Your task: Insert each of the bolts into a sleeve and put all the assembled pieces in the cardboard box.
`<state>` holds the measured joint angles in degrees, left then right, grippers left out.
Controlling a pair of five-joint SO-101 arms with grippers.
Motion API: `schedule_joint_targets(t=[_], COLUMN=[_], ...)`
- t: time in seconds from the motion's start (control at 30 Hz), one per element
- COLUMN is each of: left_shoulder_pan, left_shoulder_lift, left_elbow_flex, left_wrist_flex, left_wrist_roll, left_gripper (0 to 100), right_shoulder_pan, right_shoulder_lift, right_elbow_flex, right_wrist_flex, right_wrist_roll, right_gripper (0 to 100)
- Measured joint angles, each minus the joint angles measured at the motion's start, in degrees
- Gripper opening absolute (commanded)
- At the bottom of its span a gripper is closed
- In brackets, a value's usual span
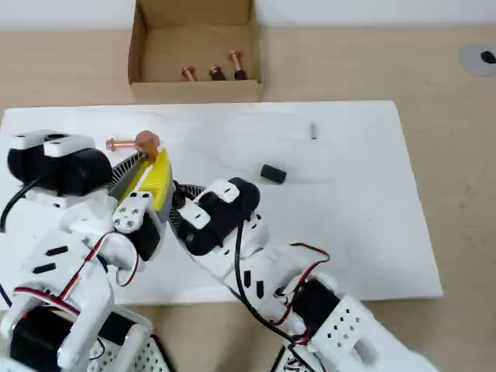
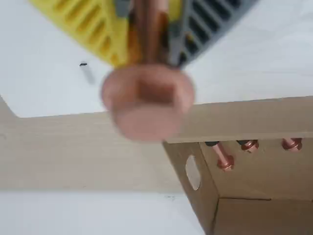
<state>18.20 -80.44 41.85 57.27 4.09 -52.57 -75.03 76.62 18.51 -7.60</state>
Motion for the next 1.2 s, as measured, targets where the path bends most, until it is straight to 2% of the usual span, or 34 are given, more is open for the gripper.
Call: schedule_joint_targets(t=[0.7,1.2], left_shoulder_pan=[0.0,0.0], left_shoulder_lift=[0.5,0.1], left_elbow_flex=[0.7,-2.4], left_wrist_flex=[-0.6,9.1], left_wrist_roll=[-2.0,-1.9], left_gripper=[1,1], right_shoulder_pan=[0.2,0.4], right_shoulder_lift=[-0.1,0.0], right_elbow_flex=[-0.1,0.0], right_wrist_flex=[0.0,0.0], right_wrist_roll=[0.0,0.0], right_gripper=[0.9,0.9])
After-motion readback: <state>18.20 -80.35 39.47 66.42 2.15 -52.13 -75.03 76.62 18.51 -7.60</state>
